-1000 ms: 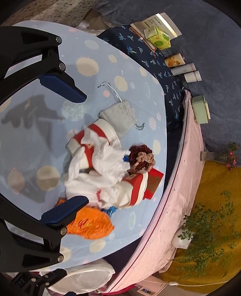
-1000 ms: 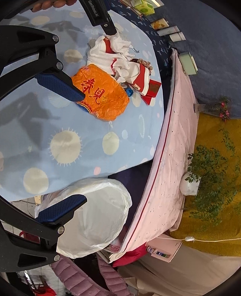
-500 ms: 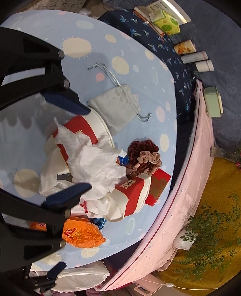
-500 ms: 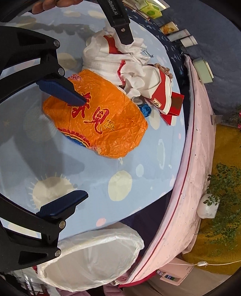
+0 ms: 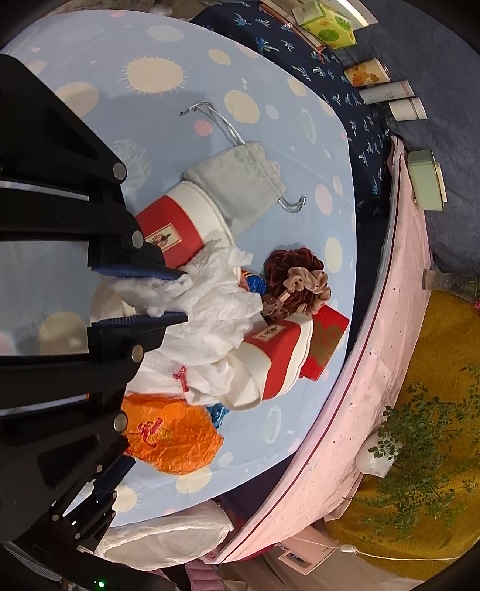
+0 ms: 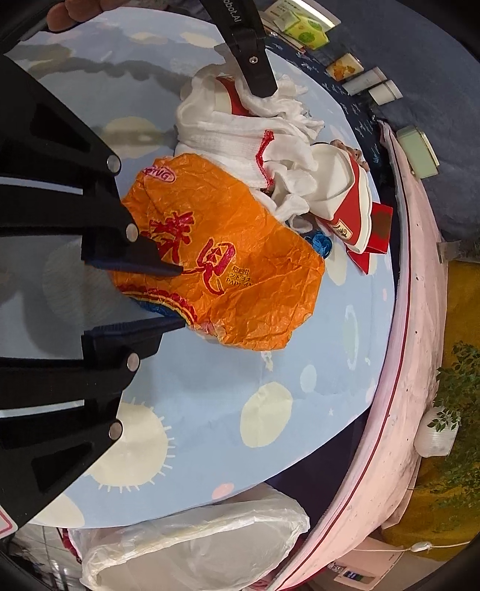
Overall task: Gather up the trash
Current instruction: 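Reach the right gripper to the orange plastic bag and grasp it, then carry the orange bag into the white bin and open the right gripper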
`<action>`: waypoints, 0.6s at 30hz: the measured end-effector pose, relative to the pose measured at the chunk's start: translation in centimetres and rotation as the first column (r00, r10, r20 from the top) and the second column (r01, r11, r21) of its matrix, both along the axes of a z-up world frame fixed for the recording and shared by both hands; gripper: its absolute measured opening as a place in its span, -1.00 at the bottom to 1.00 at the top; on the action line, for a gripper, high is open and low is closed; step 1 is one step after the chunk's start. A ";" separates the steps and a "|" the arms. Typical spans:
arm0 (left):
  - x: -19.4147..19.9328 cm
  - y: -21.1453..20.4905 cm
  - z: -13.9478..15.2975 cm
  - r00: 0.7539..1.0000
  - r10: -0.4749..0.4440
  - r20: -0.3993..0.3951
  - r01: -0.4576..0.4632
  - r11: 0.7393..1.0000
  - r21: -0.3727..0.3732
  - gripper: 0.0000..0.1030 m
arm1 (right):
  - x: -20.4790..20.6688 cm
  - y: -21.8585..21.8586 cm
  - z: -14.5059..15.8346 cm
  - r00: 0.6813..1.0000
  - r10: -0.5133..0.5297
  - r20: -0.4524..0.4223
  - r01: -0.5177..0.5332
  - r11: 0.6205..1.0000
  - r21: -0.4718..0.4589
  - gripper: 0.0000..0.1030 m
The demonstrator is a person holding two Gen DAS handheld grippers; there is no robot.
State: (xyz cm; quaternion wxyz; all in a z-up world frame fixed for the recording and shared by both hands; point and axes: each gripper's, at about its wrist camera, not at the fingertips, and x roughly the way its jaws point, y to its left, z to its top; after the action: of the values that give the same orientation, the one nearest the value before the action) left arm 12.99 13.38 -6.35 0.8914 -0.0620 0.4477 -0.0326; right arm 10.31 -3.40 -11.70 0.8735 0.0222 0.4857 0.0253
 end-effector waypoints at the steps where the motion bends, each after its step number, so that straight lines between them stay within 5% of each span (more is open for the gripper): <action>1: -0.2 -0.2 0.1 1.000 -0.001 0.002 0.001 1.000 0.000 -0.72 | -0.2 -0.1 0.1 1.000 -0.001 0.002 0.001 1.000 0.007 -0.81; 18: -4.1 -4.8 4.8 0.994 -0.072 0.087 0.075 0.997 -0.036 -0.75 | -4.6 -6.0 7.5 0.977 -0.109 0.185 0.104 0.994 0.037 -0.88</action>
State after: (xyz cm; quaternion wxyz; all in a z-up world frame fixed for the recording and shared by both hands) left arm 8.86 8.53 -1.53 0.9065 -0.0614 0.4105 -0.0768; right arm 5.68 -9.37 -4.25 0.9149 0.0576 0.3993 -0.0128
